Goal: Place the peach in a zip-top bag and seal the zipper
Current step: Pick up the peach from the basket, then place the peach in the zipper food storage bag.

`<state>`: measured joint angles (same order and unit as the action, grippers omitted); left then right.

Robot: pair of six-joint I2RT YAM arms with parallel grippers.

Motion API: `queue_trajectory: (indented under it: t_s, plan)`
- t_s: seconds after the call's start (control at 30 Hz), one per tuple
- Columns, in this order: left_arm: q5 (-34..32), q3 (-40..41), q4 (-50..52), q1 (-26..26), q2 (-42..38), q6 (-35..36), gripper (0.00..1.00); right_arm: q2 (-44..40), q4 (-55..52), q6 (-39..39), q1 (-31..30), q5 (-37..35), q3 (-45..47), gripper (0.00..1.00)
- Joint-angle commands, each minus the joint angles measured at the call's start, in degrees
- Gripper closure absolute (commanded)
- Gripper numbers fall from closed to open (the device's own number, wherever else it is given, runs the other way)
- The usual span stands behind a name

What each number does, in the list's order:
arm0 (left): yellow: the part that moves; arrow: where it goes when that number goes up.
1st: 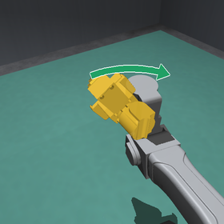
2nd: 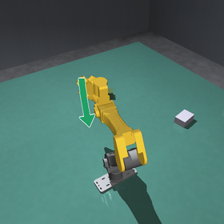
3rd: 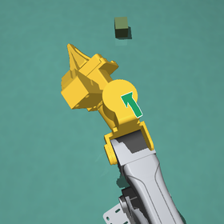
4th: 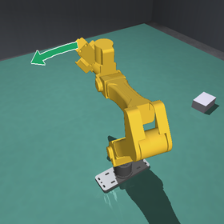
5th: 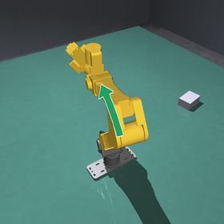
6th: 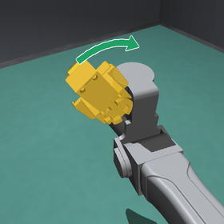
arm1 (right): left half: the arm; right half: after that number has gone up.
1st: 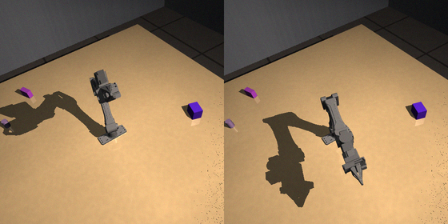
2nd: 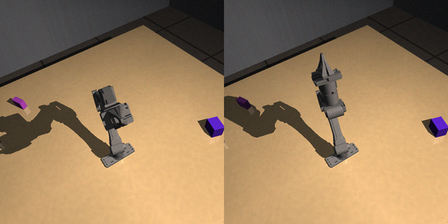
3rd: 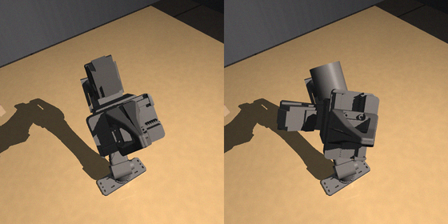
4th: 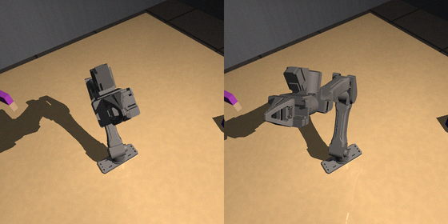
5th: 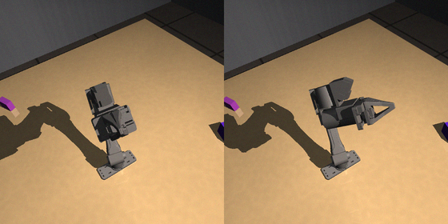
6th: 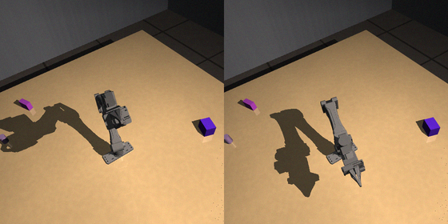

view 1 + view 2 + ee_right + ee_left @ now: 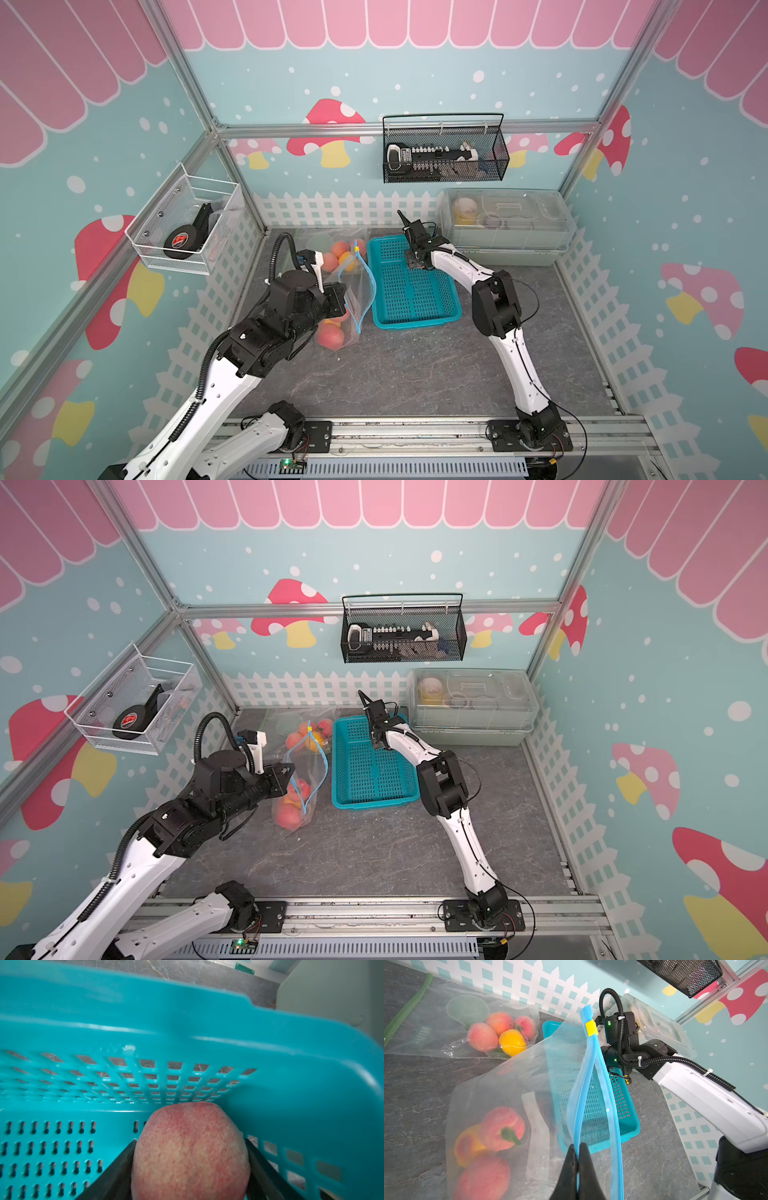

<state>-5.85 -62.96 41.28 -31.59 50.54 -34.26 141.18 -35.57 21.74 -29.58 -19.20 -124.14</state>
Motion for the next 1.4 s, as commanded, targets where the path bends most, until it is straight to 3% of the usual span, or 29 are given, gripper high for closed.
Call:
queue_trajectory:
  t_s: [0.0,0.33,0.63,1.0,1.37]
  plan:
    - [-1.42,0.66,0.0,-0.22,-0.84,0.16,1.0,-3.6,0.67,1.54,0.33,4.43,2.55,0.3]
    - [-1.47,0.89,0.0,-0.19,-0.71,0.05,1.0,-25.79,21.26,2.46,0.32,14.99,29.0,0.3]
    - [-1.78,0.7,-0.11,-0.18,-0.5,0.51,1.0,-43.48,32.39,2.52,0.28,28.55,44.45,0.3]
    - [-1.03,0.39,-0.53,-0.21,0.14,0.04,1.0,-57.18,40.2,3.36,-3.37,39.99,53.01,0.3]
    - [-0.04,0.16,-0.77,-0.18,0.77,-0.02,1.0,-58.98,40.81,-1.46,-12.43,46.65,50.71,0.3]
